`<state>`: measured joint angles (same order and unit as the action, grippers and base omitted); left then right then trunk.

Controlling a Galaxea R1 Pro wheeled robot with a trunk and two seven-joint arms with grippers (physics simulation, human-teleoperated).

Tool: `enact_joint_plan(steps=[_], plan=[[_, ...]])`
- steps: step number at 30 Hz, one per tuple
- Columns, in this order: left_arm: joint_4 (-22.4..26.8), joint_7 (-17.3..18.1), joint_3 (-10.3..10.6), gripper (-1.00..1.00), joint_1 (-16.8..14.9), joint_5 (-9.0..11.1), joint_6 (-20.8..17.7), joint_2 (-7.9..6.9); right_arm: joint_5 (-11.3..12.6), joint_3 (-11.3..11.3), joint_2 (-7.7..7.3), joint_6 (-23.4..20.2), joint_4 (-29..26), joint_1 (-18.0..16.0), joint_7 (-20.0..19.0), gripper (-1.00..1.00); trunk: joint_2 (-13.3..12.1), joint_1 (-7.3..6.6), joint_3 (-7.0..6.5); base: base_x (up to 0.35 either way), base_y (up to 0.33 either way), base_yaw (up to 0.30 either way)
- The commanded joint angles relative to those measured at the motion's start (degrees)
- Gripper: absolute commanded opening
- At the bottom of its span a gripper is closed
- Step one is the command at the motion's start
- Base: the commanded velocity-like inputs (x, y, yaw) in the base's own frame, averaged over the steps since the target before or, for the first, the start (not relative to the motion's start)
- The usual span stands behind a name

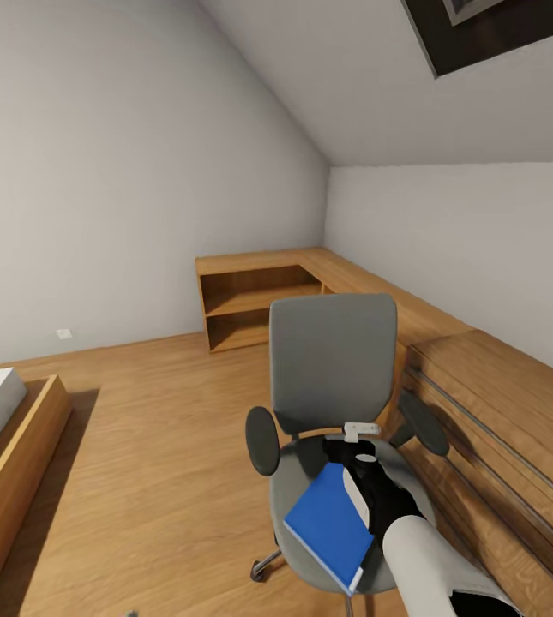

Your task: In the bedroom, organize the workspace by keeping the computer under the desk, ensuring the monitor is on the desk, placing the keyboard on the desk next to the monitor, placing the mouse on the desk next to the keyboard, moving the folder from the swivel chair onto the desk next to the mouse, stacking the notebook on top of the folder with the pen on top of the notebook, and positioning the swivel chair next to the desk.

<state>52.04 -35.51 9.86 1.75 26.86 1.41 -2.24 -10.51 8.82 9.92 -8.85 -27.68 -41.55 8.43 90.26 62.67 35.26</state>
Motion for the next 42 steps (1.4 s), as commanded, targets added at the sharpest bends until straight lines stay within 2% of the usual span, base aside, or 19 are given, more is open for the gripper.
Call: enact_joint_plan(steps=[1, 3, 4, 5, 6, 8, 9, 10, 11, 12, 13, 14, 16, 19, 22, 24, 25, 31, 42], plan=[[2.0, 0.0, 0.2, 1.0, 0.0, 0.6, -2.5, -0.1, -0.6, 0.2, 0.08, -0.4, -0.1, 0.0, 0.0, 1.0, 0.4, 0.23, 0.24, 0.0, 0.0, 0.0], [9.6, 0.7, -0.1, 1.0, 0.0, 0.7, -12.1, -0.12, -0.7, 0.0, 0.08, -0.6, -0.1, -0.2, 0.1, 1.0, 1.2, 0.67, 0.6, 0.0, 0.0, 0.0], [15.4, 0.9, -0.6, 1.0, 0.0, 0.8, -18.2, -0.12, -0.8, 0.0, 0.08, -0.8, 0.1, -0.6, 0.1, 1.0, 1.6, 0.89, 0.78, 0.0, 0.0, 0.0], [19.3, 1.0, -1.3, 1.0, 0.0, 0.8, -21.7, -0.08, -0.8, -0.1, 0.08, -0.9, 0.3, -1.2, 0.2, 1.0, 2.0, 1.11, 0.95, 0.0, 0.0, 0.0], [21.2, 1.0, -1.8, 1.0, -0.1, 0.8, -23.4, -0.05, -0.8, -0.1, 0.08, -1.0, 0.5, -1.6, 0.2, 1.0, 2.4, 1.33, 1.13, 0.0, 0.0, 0.0], [28.3, 1.0, -3.1, 1.0, -1.0, 1.4, -30.6, 0.12, -0.8, -0.1, 0.08, -1.4, 2.1, -3.9, 0.4, 1.0, 3.3, 1.77, 1.49, 0.0, 0.0, 0.0], [29.8, 1.0, -3.4, 1.0, -1.5, 1.8, -32.4, 0.15, -0.8, -0.1, 0.08, -1.6, 2.7, -4.6, 0.4, 1.0, 3.7, 1.98, 1.67, 0.0, 0.0, 0.0], [32.2, 0.9, -3.7, 1.0, -2.7, 2.9, -35.7, 0.21, -0.7, 0.0, 0.08, -1.9, 4.2, -6.1, 0.4, 1.0, 4.1, 2.2, 1.85, 0.0, 0.0, 0.0], [33.1, 0.9, -3.8, 1.0, -3.4, 3.7, -37.2, 0.23, -0.7, 0.0, 0.08, -2.0, 4.9, -6.7, 0.4, 1.0, 4.5, 2.42, 2.03, 0.0, 0.0, 0.0], [34.5, 0.8, -4.0, 1.0, -4.7, 5.4, -39.5, 0.22, -0.6, 0.0, 0.08, -2.1, 6.4, -7.8, 0.4, 1.0, 4.9, 2.64, 2.21, 0.0, 0.0, 0.0], [35.0, 0.8, -4.1, 1.0, -5.4, 6.4, -40.3, 0.2, -0.5, 0.1, 0.08, -2.2, 7.1, -8.2, 0.4, 1.0, 5.3, 2.86, 2.39, 0.0, 0.0, 0.0], [35.7, 0.7, -4.4, 1.0, -6.5, 8.3, -41.5, 0.15, -0.4, 0.1, 0.08, -2.2, 8.2, -8.7, 0.4, 1.0, 5.7, 3.08, 2.57, 0.0, 0.0, 0.0], [36.3, 0.7, -5.5, 1.0, -8.0, 10.8, -42.9, 0.08, -0.3, 0.3, 0.08, -2.1, 9.9, -9.3, 0.4, 1.0, 6.5, 3.52, 2.93, 0.0, 0.0, 0.0], [36.2, 0.8, -7.3, 1.0, -8.6, 12.2, -43.5, 0.07, -0.3, 0.4, 0.08, -1.8, 12.1, -9.6, 0.4, 1.0, 7.7, 4.18, 3.47, 0.0, 0.0, 0.0], [34.4, 0.8, -8.8, 1.0, -8.9, 12.4, -43.6, -0.09, -0.3, 0.3, 0.08, -1.4, 14.4, -9.7, 0.4, 1.0, 8.9, 4.84, 4.01, 0.0, 0.0, 0.0], [34.1, 0.8, -8.8, 1.0, -8.9, 12.3, -43.5, -0.06, -0.4, 0.3, -0.29, -1.1, 14.5, -9.7, 0.4, 1.0, 9.7, 5.28, 4.37, 0.0, 0.0, 0.0], [33.9, 0.8, -8.7, 1.0, -9.0, 12.4, -43.3, 0.13, -0.3, 0.3, -1.09, -0.1, 14.6, -9.7, 0.4, 1.0, 10.1, 5.5, 4.55, 0.0, 0.0, 0.0], [33.9, 0.8, -8.6, 1.0, -9.0, 12.4, -43.0, 0.3, -0.3, 0.2, -2.23, 1.0, 14.7, -9.7, 0.5, 1.0, 12.5, 6.82, 5.62, 0.0, 0.0, 0.0], [34.5, 0.8, -8.5, 1.0, -9.0, 12.3, -40.6, 0.39, -0.4, 0.3, -3.2, 1.1, 14.7, -9.7, 1.8, 1.0, 16.5, 9.01, 7.42, 0.0, 0.0, 0.0]])
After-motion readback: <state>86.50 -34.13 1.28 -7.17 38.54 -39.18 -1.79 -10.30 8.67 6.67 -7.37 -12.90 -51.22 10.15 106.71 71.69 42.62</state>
